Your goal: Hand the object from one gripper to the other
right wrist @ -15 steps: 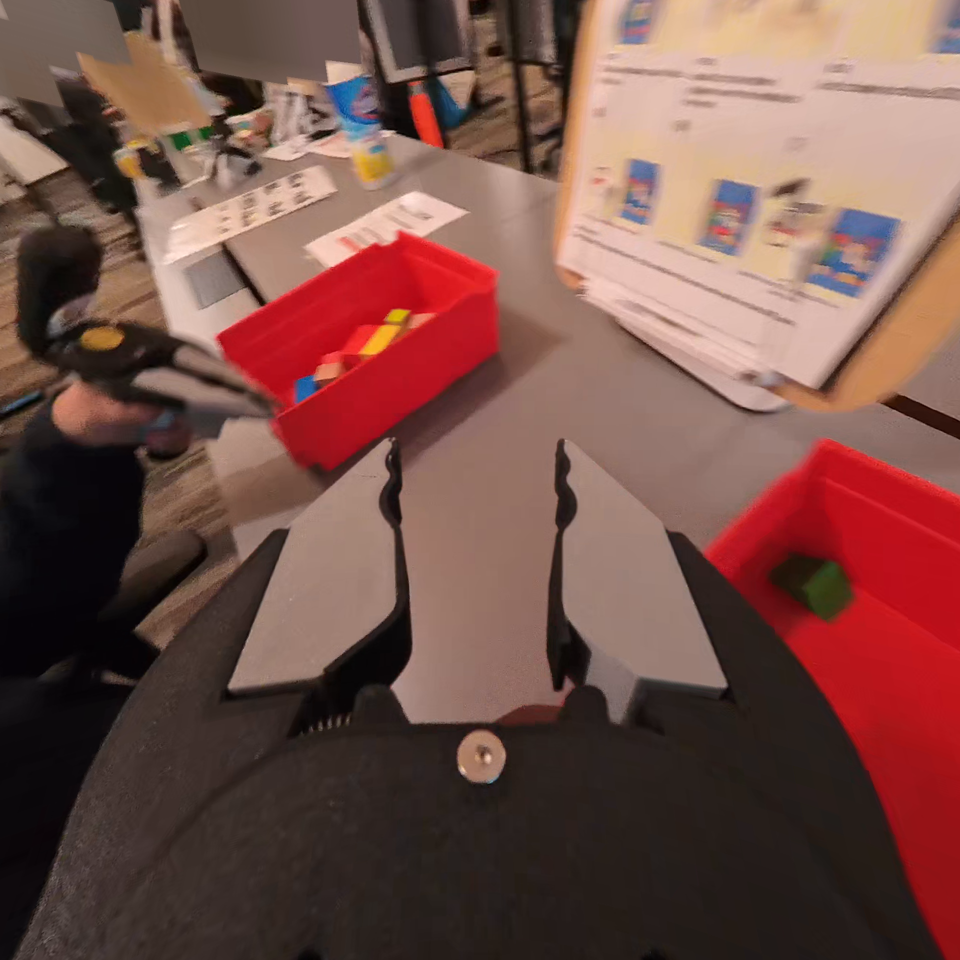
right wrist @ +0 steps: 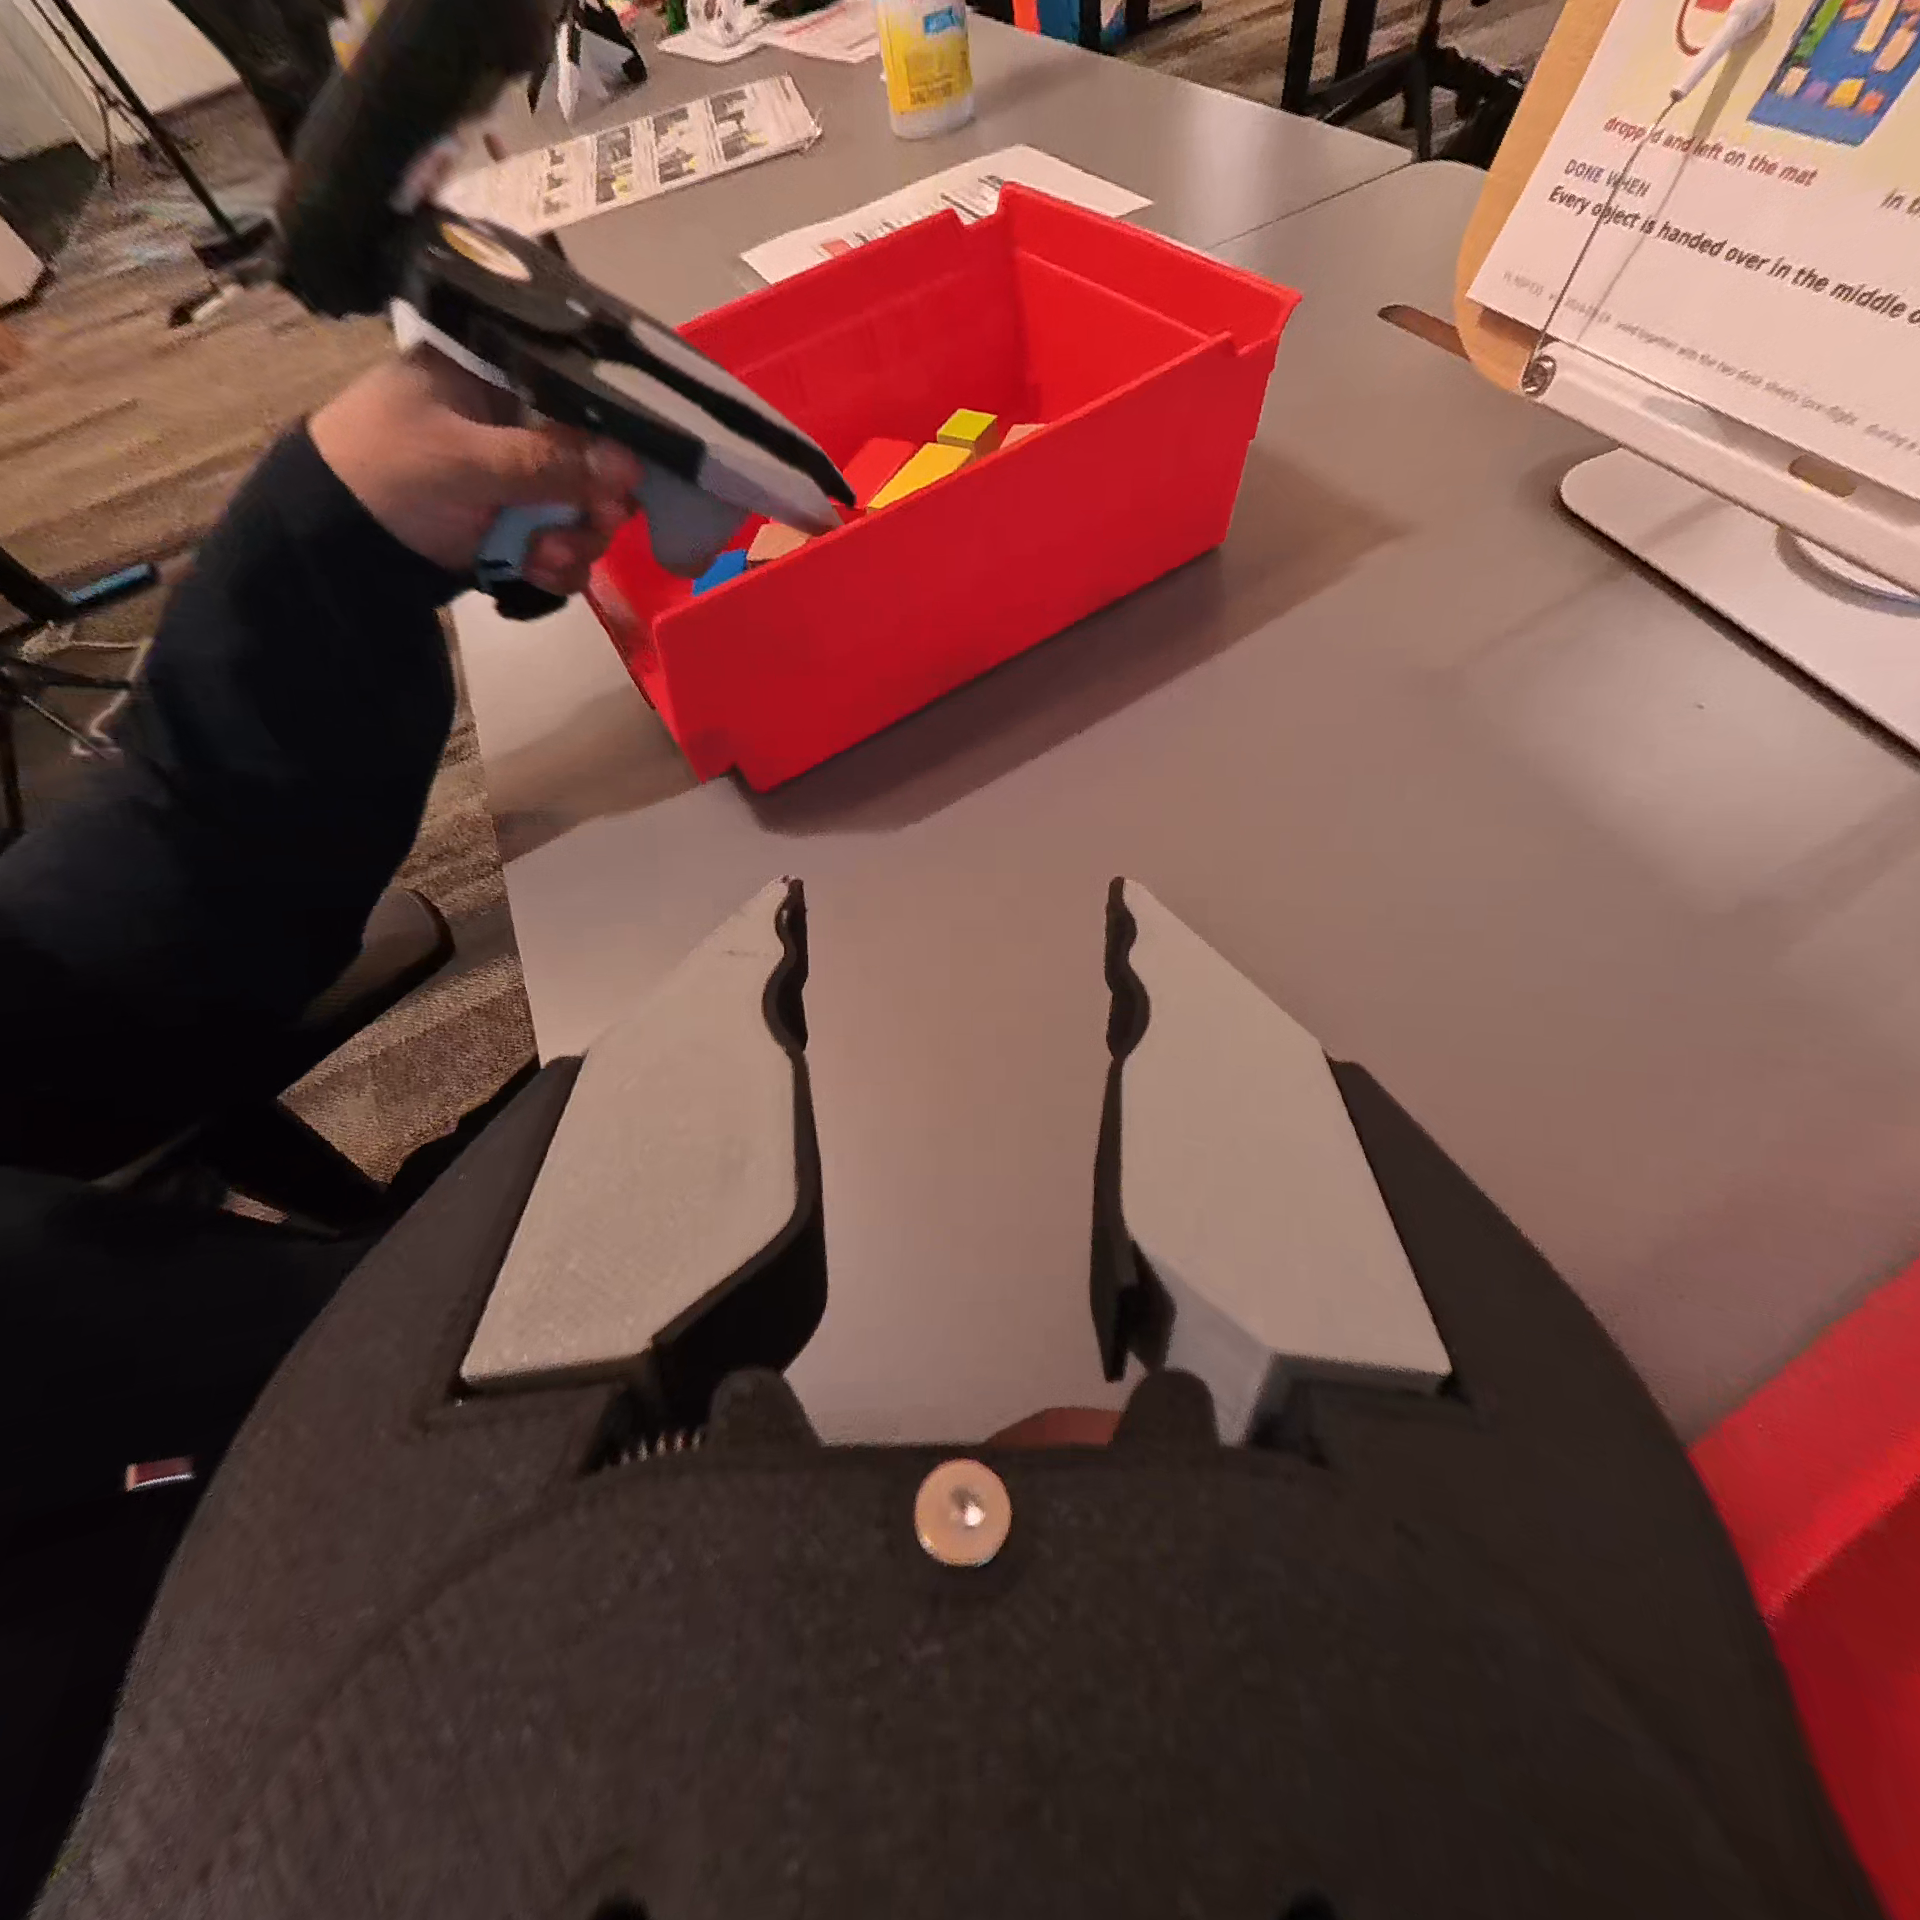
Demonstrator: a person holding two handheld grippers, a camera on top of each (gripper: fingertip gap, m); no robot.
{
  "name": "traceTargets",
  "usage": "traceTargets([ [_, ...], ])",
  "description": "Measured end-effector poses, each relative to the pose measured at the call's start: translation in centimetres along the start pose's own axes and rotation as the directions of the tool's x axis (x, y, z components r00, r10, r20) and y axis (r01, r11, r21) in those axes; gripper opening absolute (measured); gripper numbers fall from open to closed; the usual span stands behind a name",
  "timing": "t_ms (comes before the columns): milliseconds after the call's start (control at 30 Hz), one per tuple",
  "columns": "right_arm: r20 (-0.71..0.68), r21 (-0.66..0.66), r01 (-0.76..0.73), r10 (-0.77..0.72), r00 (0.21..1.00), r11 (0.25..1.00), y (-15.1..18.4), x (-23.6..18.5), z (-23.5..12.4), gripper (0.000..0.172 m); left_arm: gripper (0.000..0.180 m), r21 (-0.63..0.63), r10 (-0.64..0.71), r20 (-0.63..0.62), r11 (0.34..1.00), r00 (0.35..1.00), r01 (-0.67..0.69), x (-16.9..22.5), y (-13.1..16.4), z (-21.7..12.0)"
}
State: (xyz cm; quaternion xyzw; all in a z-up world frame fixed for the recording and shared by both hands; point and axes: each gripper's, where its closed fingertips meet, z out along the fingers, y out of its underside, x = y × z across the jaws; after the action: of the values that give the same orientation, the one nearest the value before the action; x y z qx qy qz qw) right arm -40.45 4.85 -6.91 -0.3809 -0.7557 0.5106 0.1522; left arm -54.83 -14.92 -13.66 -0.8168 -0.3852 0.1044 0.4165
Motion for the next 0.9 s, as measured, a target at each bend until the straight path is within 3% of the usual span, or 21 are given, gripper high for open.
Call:
traceTargets([
  [67,-0.014,0.001,-0.001,0.001,1.0,1.0,0.0,0.3,-0.3,0.055,0.046,-0.108,-0.003,0.023,0.994,1.0,0.006,-0.7,1.5,2.2],
  [167,-0.025,-0.001,0.002,-0.002,1.0,1.0,0.2,0.6,-0.7,0.055,0.052,-0.239,0.027,0.015,0.971,1.0,-0.023,-0.3,2.8,3.6],
  [267,-0.03,0.0,0.01,-0.01,1.0,1.0,0.2,0.7,-1.3,0.055,0.043,-0.29,0.107,0.041,0.953,0.993,-0.091,-0.6,2.2,4.3],
  [367,-0.035,0.021,0.015,-0.015,0.999,1.0,0.0,0.7,-2.0,0.055,0.044,-0.442,0.146,0.007,0.888,0.989,-0.128,-0.6,3.8,5.7],
  [467,-0.037,0.049,0.012,-0.01,0.999,0.999,0.0,0.7,-3.0,0.055,0.042,-0.504,0.219,0.041,0.847,0.975,-0.17,-1.3,4.2,5.4],
  [533,-0.041,0.05,0.01,-0.008,0.999,0.999,0.4,0.8,-3.5,0.054,0.031,-0.509,0.213,0.005,0.842,0.977,-0.181,-0.8,4.3,5.4],
  [700,-0.008,0.039,0.042,-0.042,0.999,0.998,0.8,0.0,-4.5,0.055,0.03,-0.467,0.284,-0.067,0.839,0.957,-0.281,-0.9,4.1,4.6],
  [800,0.07,0.026,0.157,-0.158,0.985,0.987,1.3,-2.3,-4.7,0.056,0.029,-0.321,0.252,-0.174,0.899,0.952,-0.297,1.3,1.9,1.7],
  [900,0.115,-0.014,0.317,-0.314,0.942,0.948,2.0,-4.0,-4.1,0.059,0.029,-0.216,0.278,-0.29,0.913,0.916,-0.346,4.1,-0.2,-2.3],
])
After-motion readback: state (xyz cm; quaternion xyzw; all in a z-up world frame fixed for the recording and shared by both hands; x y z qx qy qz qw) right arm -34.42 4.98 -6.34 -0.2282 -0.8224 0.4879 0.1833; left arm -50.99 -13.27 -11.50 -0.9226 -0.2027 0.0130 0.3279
